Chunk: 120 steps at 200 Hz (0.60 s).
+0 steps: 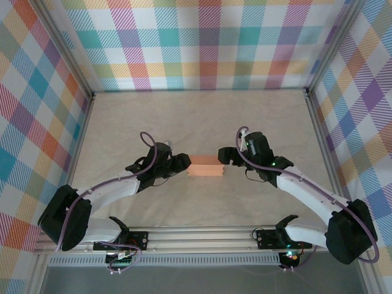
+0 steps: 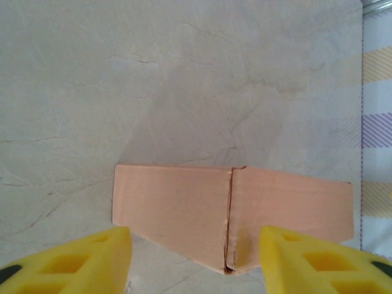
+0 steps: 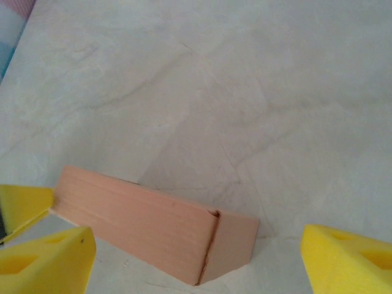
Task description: Fold the paper box
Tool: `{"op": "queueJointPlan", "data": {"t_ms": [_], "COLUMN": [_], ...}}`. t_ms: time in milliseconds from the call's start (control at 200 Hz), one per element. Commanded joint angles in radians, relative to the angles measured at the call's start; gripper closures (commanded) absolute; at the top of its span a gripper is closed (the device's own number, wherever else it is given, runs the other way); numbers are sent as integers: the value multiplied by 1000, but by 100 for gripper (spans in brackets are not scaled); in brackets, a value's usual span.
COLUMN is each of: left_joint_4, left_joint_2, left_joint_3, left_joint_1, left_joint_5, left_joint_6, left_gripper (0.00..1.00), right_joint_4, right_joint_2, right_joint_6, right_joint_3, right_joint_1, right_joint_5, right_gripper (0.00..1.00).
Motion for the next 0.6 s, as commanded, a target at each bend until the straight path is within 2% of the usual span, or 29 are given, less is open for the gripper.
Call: {"op": "queueJointPlan", "data": {"t_ms": [0,90,145,320,480,595], "left_joint_4": [-81,-120,-159,-252,-289,-300], "left_joint_2": [-62,-108,-134,-237,-318,-359], "left_joint_3": [71,90,99,63,7,-21], "left_joint_1": [7,14,30,92,146,157], "left_joint_5": [-12,-64,-85,-146,-146,-150], "left_joint_6": [82,143,174,231,240,245], "left_gripper": [31,22,19,17,17,18], "right_joint_4": [-51,-66,-110,-330,-574,-691], "right_joint_2": [-4,24,61,240,436,555], "right_joint_6": [-322,-580,-681,-1032,-1241,-1305], "right_joint_3": [50,75,116,293,504,631], "right_joint_1": [-2,-2,-2,18,37,43], "right_joint_5": [-89,-217,-251,-370,-452,-408], "right_gripper": [12,9,7,5,12,18]}}
